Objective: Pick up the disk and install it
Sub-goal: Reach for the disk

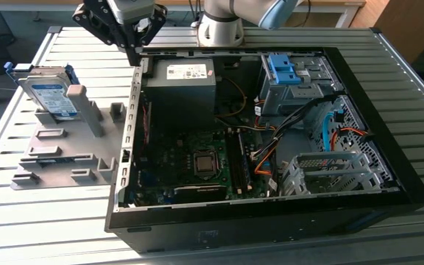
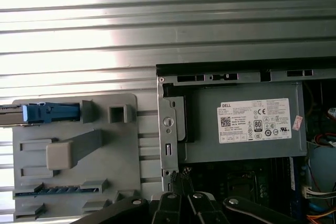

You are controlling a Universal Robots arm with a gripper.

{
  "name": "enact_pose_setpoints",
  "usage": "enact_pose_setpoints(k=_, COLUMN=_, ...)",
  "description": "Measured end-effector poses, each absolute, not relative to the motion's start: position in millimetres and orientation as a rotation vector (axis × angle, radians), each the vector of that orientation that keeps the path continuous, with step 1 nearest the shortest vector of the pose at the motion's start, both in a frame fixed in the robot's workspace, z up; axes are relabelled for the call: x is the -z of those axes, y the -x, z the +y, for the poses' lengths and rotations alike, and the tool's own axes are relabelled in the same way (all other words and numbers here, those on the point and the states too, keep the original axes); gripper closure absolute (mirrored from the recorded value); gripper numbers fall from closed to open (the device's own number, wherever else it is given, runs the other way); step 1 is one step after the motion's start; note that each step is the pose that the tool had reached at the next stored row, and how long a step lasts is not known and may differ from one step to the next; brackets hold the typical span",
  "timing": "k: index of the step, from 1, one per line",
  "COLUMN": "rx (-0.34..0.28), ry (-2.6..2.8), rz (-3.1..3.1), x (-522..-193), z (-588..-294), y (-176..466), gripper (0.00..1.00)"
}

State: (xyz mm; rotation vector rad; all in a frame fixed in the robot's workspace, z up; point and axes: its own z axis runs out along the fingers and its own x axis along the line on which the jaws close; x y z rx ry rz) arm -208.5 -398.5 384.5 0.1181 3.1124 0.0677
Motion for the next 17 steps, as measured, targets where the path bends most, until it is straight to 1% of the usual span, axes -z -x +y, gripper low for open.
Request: enact_pose_setpoints(k=17, rx=-0.068, ry=-0.118, rz=3.113, x=-384.3, z=-398.2, y=226.2, gripper=0.89)
